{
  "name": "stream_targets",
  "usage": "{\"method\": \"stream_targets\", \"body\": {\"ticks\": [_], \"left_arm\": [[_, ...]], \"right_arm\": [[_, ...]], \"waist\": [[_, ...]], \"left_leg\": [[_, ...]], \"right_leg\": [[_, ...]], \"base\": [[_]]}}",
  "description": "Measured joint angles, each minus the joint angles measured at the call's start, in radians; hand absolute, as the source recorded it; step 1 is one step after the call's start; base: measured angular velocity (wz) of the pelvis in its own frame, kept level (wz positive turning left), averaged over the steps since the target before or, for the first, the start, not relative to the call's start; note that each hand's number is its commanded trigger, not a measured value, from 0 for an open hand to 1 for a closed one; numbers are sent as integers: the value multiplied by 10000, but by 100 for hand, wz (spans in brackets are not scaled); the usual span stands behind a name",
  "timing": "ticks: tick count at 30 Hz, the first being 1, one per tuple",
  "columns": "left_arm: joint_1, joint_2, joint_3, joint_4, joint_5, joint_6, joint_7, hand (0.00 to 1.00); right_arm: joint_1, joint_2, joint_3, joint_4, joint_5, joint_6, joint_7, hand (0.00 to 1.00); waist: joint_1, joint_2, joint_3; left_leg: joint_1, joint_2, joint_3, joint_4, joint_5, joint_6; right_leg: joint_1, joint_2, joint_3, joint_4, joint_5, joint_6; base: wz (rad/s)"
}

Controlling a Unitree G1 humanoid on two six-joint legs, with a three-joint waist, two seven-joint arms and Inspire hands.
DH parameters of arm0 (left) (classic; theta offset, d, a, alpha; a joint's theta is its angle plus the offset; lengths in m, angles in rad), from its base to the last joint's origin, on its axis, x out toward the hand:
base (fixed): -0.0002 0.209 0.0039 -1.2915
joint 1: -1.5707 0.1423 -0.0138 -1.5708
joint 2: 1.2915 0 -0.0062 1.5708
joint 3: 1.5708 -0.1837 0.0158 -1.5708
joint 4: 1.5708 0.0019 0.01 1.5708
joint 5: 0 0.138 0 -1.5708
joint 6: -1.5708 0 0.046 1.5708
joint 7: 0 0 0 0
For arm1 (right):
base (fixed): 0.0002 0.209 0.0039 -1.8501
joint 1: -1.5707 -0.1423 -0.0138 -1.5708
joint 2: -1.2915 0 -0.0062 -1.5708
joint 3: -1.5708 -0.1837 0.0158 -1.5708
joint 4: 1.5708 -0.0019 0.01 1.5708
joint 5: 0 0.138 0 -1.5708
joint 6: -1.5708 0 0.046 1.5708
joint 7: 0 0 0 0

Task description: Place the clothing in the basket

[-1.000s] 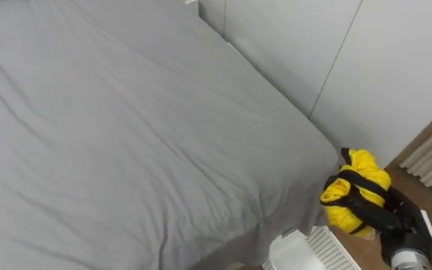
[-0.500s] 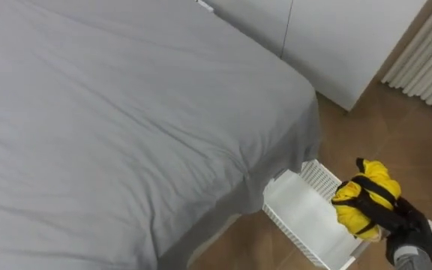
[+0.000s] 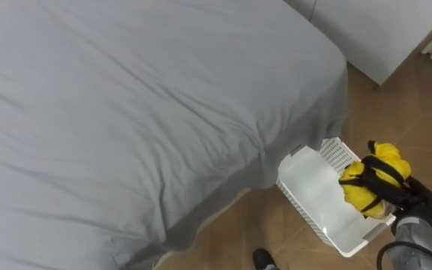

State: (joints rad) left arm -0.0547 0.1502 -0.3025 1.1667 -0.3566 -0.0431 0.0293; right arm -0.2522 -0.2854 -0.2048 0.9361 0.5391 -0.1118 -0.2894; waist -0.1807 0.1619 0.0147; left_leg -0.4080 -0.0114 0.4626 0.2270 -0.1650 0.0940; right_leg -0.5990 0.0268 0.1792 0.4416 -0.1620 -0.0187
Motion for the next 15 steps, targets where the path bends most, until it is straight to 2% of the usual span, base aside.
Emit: {"method": "stream_targets", "body": {"ticks": [7, 15], "left_arm": [[-217, 65, -559, 3, -137, -25, 24, 0], [-245, 123, -634, 3, -465, -45, 34, 0]], "right_arm": [[-12, -35, 578, 35, 190, -57, -281, 0], [-19, -81, 659, 299, 466, -319, -391, 0]], "waist": [[-5, -24, 17], [-27, -68, 58]], "left_leg": [[-6, -31, -3, 19, 0, 0], [-5, -33, -105, 16, 7, -16]], "right_leg": [[-1, -52, -14, 62, -116, 2], [46, -77, -123, 43, -174, -26]], "base": [[0], [3]]}}
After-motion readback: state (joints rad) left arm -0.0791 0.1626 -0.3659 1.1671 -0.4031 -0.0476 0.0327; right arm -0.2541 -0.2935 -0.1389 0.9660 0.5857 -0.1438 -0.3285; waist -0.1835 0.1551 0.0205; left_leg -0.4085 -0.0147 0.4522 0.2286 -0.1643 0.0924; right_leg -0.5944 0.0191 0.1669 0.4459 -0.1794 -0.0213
